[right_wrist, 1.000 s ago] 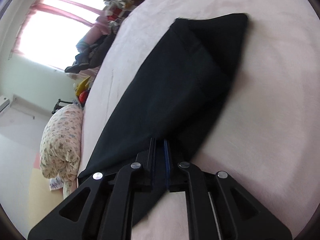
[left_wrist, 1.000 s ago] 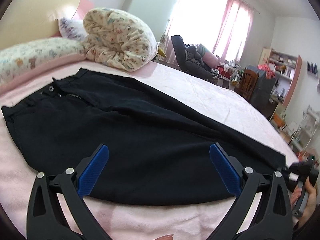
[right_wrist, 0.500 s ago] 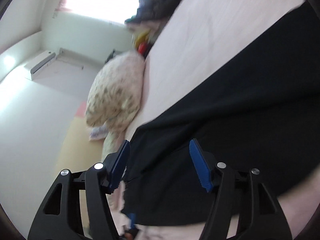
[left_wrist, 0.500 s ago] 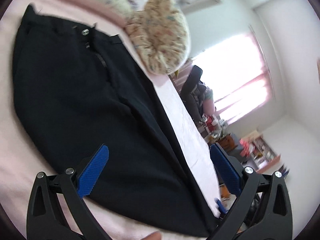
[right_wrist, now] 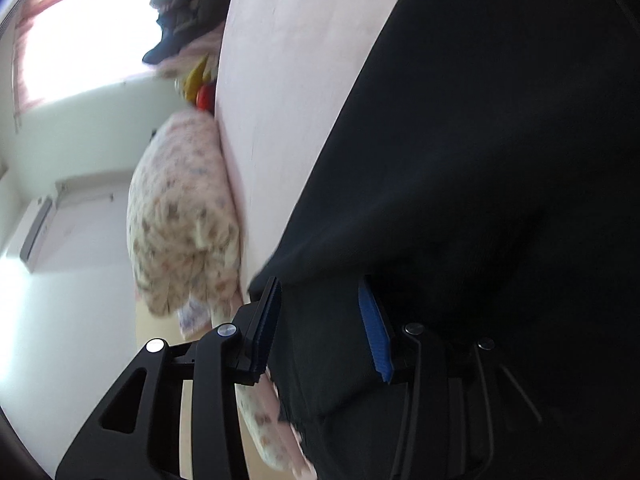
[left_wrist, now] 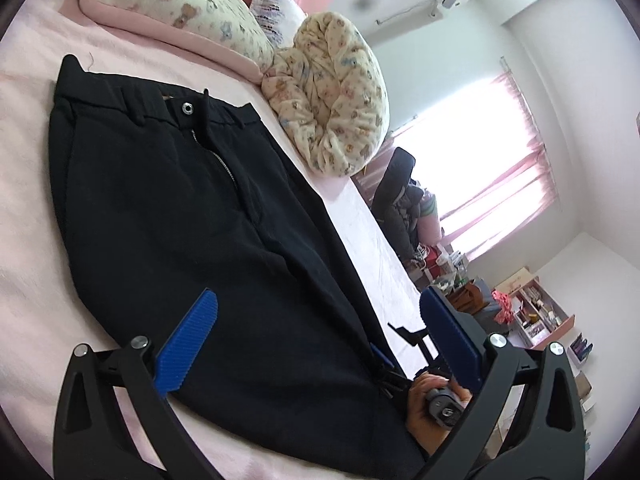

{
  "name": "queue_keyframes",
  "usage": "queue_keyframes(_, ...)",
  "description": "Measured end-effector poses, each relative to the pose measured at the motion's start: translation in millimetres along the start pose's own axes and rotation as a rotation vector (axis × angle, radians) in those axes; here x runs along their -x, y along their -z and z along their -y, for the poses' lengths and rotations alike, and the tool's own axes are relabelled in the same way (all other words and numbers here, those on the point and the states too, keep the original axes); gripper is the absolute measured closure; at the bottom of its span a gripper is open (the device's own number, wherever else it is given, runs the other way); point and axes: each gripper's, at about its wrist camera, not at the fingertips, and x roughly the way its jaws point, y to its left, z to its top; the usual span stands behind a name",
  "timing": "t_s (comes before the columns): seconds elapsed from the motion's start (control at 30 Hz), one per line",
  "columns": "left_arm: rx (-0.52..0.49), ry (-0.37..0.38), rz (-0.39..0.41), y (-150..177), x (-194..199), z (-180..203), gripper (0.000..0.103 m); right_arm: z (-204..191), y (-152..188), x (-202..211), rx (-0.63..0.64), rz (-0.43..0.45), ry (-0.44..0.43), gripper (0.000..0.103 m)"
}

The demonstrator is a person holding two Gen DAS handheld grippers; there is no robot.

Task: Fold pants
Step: 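Lift the gripped hems with the right gripper and carry them toward the waistband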

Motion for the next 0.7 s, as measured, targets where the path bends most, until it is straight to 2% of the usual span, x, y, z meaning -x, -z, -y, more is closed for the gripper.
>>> queue_keyframes(0.1, 0.017, -0.004, -0.024, -2.4, -1.9, -3.1, 0.002, 3.2, -5.2, -3.0, -0.026, 0.031, -0.027, 0.06)
queue_keyframes(0.2, 0.035, -0.008, -0.037, -1.9, -4.8, -6.3, 0.002, 10.6, -11.0, -2.0, -0.044, 0.045, -0.022, 0.077)
queue_keyframes(0.23, 0.035, -0.011, -0.041, -1.1, -4.5, -6.0, 0.002, 14.2, -12.4, -2.1, -0.067, 0.045, -0.029, 0.09)
queue_keyframes(0.27, 0.033, -0.011, -0.043, -0.5, -4.8, -5.9, 0.002, 20.3, -14.3, -1.4, -0.096, 0.047, -0.039, 0.098)
queue_keyframes(0.33, 0.018, -0.013, -0.028, 0.1, -2.3, -4.6, 0.002, 25.2, -15.3, -0.7, -0.101, 0.04, -0.058, 0.099)
queue_keyframes(0.5, -0.003, -0.041, 0.017, -3.3, 0.6, -4.5, 0.002, -5.6, 2.0, 16.7, 0.122, 0.038, -0.106, 0.099)
queue_keyframes(0.7, -0.084, -0.086, -0.016, -2.3, -6.9, 2.5, 0.002, -20.9, 40.1, 63.3, 0.37, -0.074, -0.168, 0.1)
